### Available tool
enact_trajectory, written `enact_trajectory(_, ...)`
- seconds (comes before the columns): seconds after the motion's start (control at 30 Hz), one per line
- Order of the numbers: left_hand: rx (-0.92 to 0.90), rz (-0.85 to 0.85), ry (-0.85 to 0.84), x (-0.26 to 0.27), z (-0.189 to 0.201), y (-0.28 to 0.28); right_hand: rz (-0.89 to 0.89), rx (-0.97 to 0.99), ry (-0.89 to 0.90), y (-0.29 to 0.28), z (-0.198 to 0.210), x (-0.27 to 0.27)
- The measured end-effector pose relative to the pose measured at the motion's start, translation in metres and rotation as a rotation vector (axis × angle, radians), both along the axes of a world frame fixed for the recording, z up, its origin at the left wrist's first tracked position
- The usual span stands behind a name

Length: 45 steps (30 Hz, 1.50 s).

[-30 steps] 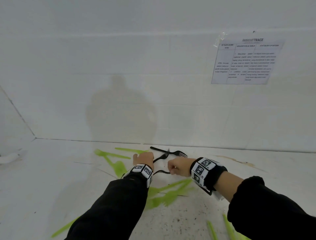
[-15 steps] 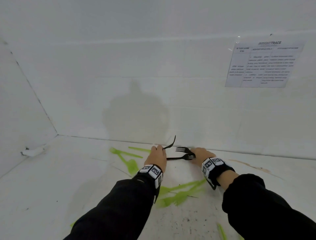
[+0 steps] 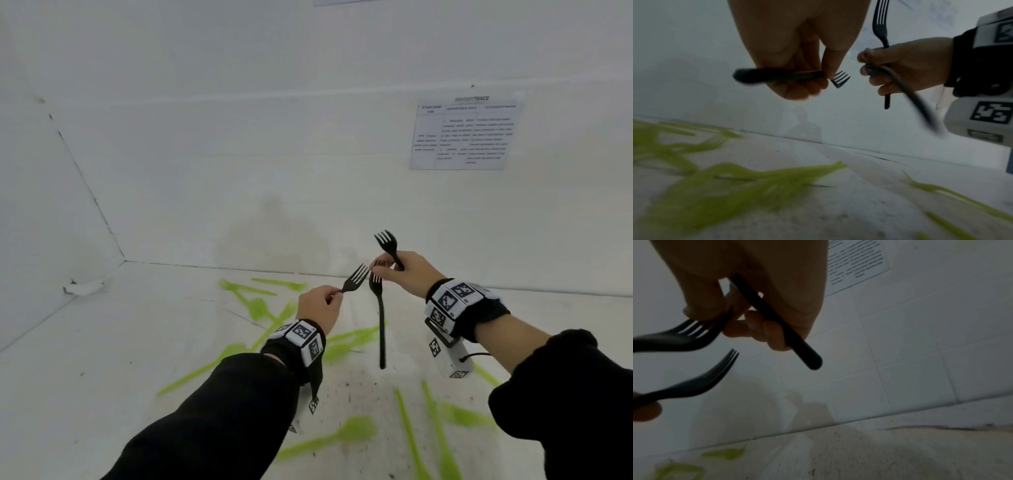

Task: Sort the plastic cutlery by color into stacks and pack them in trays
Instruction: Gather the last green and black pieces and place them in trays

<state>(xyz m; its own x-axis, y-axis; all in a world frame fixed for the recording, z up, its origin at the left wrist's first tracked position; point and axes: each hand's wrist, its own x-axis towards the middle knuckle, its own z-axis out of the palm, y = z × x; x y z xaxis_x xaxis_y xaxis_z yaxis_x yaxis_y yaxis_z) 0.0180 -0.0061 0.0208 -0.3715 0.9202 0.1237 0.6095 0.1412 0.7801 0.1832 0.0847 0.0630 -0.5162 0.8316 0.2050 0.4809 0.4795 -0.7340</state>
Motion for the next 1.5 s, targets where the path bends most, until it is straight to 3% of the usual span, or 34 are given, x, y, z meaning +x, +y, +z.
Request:
enact_trajectory(0.2,-0.020,-0.102,-0.405,0.055,-0.002,-0.039,-0.127,0.043,0.028,-0.035,-0.005,0.018)
enact_trajectory(0.33,0.031,-0.124,-0.372,0.085,-0.007,-0.057,-0.216,0.033,0.111,-0.053,-0.018,0.036)
enact_trajectory(0.5,0.054,-0.054,-0.650,0.120,-0.013,-0.074,-0.252,-0.112,0.215,-0.074,-0.026,0.051)
enact_trajectory(0.7,0.134,0.116,-0.662,0.146,-0.020,-0.081,-0.253,-0.375,0.223,-0.090,-0.038,0.064)
enact_trajectory(0.97,0.145,-0.040,-0.973,0.178,-0.014,-0.106,-0.216,-0.309,0.408,-0.107,-0.038,0.092)
enact_trajectory(1.13,0.138,0.007,-0.956,0.183,-0.012,-0.112,-0.248,-0.362,0.417,-0.117,-0.036,0.097)
enact_trajectory(1.37,0.160,0.079,-0.954,0.194,-0.013,-0.116,-0.166,-0.256,0.198,-0.135,-0.040,0.112)
enact_trajectory(1.5,0.155,0.045,-0.974,0.201,-0.016,-0.121,-0.214,-0.262,0.254,-0.142,-0.045,0.121)
